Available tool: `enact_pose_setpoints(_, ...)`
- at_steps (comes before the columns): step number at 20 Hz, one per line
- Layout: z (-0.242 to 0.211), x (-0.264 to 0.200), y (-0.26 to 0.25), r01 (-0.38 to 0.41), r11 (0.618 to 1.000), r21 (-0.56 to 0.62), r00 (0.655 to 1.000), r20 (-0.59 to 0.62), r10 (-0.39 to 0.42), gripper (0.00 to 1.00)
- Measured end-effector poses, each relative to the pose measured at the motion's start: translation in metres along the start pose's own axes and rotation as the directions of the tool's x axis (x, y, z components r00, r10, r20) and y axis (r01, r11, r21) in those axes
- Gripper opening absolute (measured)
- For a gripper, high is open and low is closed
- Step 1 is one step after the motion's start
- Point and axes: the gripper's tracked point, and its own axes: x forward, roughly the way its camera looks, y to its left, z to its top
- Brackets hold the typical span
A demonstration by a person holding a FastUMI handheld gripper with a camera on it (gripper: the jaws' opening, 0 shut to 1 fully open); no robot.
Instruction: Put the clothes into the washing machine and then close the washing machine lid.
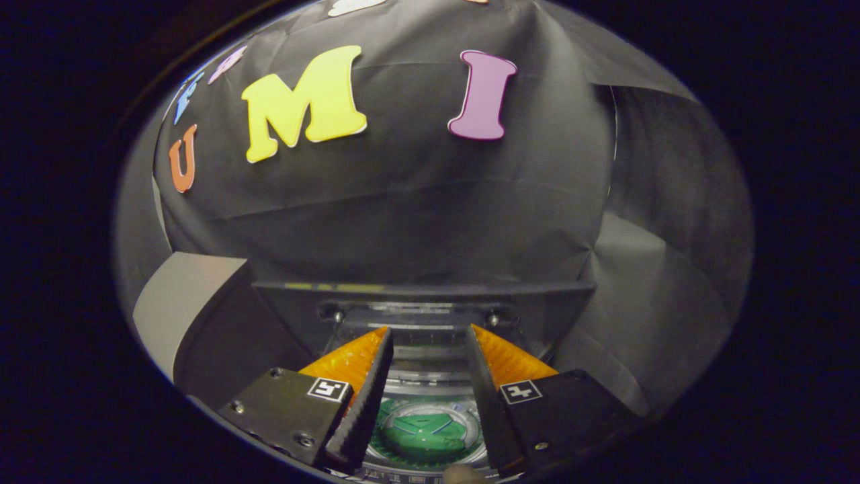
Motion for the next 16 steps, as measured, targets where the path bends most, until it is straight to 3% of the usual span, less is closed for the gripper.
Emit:
enact_pose_setpoints(8,0.067,0.035,-0.009,0.008,1.0,0.001,0.998,0.062,-0.008,0.68)
enact_pose_setpoints(16,0.068,0.085,-0.007,0.017,1.0,0.002,1.0,0.003,-0.017,0.68)
